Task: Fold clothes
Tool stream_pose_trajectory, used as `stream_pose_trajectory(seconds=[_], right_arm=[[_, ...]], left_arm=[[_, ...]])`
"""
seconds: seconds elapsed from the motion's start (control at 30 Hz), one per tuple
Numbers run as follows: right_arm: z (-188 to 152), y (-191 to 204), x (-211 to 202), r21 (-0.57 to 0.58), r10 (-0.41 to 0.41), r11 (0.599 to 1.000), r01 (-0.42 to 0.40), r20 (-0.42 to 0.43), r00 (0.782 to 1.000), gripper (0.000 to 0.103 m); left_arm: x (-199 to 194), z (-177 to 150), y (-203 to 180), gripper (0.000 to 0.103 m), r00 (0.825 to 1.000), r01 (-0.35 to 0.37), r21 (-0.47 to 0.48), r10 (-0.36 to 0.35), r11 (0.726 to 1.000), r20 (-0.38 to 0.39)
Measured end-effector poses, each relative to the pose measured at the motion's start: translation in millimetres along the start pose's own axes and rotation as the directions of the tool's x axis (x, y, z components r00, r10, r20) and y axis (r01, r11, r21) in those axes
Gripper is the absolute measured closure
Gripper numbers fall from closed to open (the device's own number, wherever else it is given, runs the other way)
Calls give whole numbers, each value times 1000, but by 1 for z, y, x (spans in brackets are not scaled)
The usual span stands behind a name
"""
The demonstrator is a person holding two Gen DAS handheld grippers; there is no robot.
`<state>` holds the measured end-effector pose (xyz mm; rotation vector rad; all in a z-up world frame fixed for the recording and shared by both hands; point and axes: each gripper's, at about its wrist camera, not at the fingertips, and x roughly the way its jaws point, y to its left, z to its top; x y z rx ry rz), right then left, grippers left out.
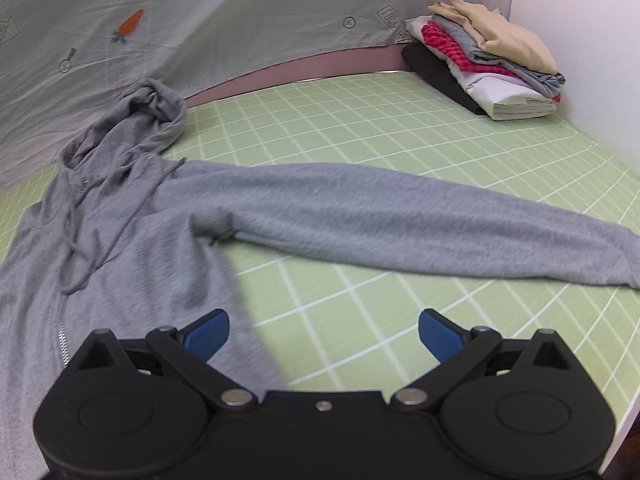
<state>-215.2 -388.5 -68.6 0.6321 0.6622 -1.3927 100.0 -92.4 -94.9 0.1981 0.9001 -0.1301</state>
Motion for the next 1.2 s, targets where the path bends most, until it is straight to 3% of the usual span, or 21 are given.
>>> stream_pose_trajectory(seconds=[0.33, 0.5, 0.77, 1.2], right_arm=[[31, -26, 32, -50, -38, 998, 36, -44, 998, 1], [47, -20, 48, -62, -44, 997, 40, -55, 997, 1], [70, 2, 66, -84, -19, 996, 14, -58, 998, 1], [56, 8, 60, -77, -24, 997, 18, -75, 997, 1]], left_arm=[[45, 28, -56, 51, 995, 89, 110, -84, 990, -55], [49, 37, -72, 51, 983, 186, 236, -178, 954, -54], [56, 47, -65, 51, 934, 357, 198, -341, 913, -111], [53, 53, -76, 51, 897, 443, 314, -415, 840, -155]])
